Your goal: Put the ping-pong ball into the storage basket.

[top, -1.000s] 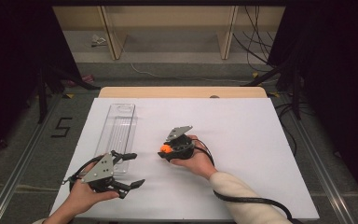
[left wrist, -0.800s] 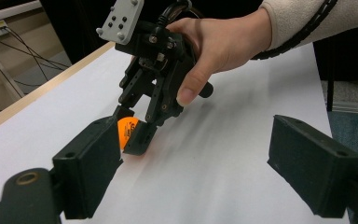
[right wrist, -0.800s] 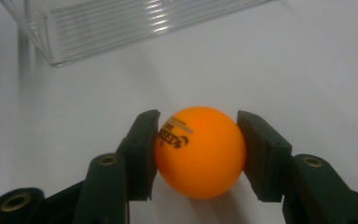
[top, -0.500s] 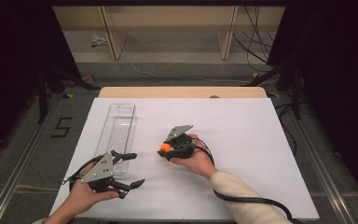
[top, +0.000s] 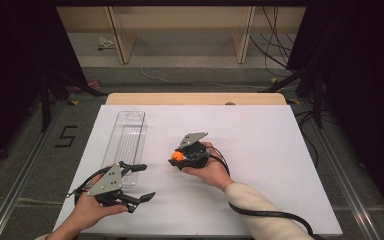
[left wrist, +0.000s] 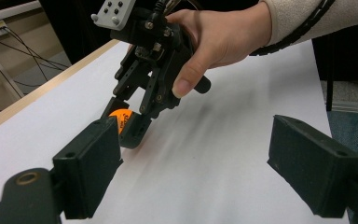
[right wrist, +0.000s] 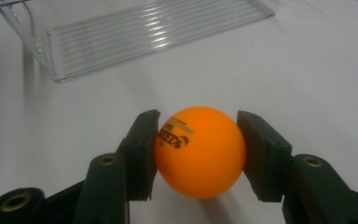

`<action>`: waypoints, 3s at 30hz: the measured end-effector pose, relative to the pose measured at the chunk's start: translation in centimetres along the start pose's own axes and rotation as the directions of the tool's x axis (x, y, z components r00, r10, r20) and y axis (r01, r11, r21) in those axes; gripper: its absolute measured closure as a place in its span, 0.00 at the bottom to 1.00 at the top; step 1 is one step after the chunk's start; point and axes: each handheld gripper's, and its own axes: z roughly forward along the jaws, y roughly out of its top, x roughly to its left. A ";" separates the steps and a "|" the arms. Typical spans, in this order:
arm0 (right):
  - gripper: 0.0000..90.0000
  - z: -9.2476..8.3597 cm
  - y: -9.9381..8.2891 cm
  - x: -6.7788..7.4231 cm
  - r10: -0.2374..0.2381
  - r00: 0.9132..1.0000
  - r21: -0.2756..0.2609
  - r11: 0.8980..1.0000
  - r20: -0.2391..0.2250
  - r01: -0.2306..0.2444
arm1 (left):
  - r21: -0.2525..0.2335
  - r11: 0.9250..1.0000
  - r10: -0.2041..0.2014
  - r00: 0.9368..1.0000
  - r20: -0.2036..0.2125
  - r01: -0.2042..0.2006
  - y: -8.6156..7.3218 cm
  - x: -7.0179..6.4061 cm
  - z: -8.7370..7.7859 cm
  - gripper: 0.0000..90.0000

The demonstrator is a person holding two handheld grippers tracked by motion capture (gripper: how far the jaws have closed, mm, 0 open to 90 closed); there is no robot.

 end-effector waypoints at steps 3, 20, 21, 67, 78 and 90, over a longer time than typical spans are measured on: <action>0.57 0.0 0.1 0.0 -0.002 1.000 -0.004 1.000 0.000 0.002 | 0.001 1.000 0.000 1.000 0.000 0.000 0.0 0.0 0.0 0.18; 0.57 -0.4 0.8 -0.1 -0.003 1.000 -0.024 1.000 0.013 0.003 | 0.002 1.000 0.004 1.000 0.003 -0.004 0.0 0.0 0.0 0.18; 0.57 -0.4 0.9 -0.1 -0.003 1.000 -0.025 1.000 0.013 0.003 | 0.001 1.000 0.003 1.000 0.002 -0.003 0.0 0.0 0.0 0.18; 0.57 -0.7 2.7 -0.1 -0.017 1.000 -0.052 0.998 0.023 0.018 | 0.004 1.000 0.005 1.000 0.006 -0.005 0.0 -0.1 0.0 0.18; 0.57 -0.7 3.2 -0.2 -0.018 1.000 -0.053 0.998 0.024 0.020 | 0.004 1.000 0.004 1.000 0.006 -0.004 0.0 -0.1 0.1 0.18; 0.57 -0.4 3.7 -0.1 -0.027 0.999 -0.058 0.998 0.020 0.028 | 0.004 1.000 0.005 1.000 0.007 -0.005 0.0 -0.1 0.1 0.18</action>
